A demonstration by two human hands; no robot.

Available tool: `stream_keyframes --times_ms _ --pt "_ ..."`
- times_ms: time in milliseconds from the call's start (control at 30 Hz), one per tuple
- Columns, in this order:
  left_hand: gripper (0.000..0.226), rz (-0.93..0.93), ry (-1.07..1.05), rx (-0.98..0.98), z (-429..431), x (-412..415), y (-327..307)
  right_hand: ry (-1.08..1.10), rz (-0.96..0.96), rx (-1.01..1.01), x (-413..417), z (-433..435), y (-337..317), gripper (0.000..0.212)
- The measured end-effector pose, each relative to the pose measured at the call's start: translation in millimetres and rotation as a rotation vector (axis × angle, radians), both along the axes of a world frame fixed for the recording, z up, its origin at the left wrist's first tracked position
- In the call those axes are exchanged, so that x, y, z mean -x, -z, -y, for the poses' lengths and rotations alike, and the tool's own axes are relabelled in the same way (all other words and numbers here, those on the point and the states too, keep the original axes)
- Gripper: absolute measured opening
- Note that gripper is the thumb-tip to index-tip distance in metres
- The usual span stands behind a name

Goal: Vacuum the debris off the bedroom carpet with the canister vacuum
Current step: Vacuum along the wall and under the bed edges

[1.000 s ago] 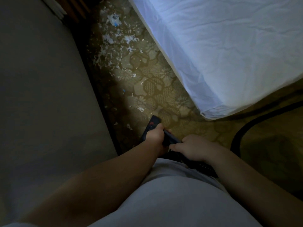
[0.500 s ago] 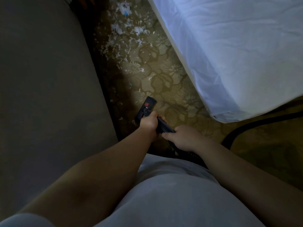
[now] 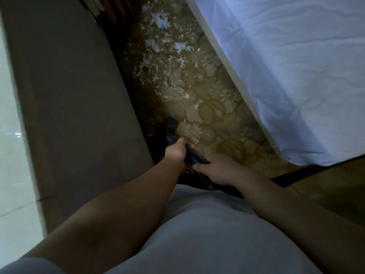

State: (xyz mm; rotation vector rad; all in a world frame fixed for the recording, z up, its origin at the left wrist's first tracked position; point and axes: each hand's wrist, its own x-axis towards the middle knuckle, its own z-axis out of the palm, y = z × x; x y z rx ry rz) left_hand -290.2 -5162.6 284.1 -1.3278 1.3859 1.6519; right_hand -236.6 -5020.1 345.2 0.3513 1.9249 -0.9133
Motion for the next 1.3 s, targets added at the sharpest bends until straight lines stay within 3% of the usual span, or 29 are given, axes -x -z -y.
stream_keyframes --times_ms 233,500,867,1300 --pt "0.010 -0.016 -0.136 -0.074 38 18 -2 -0.147 -0.063 -0.042 36 29 0 0.047" --pt "0.009 -0.031 -0.292 -0.116 17 2 -6 -0.272 -0.063 -0.041 43 4 -12 0.044" --pt "0.010 -0.061 -0.561 -0.003 -123 -69 -14 -0.477 0.018 0.051 17 -130 -12 0.047" --pt "0.021 -0.046 -0.806 -0.134 -245 -156 -27 -0.709 0.016 -0.054 -35 -231 -45 0.047"
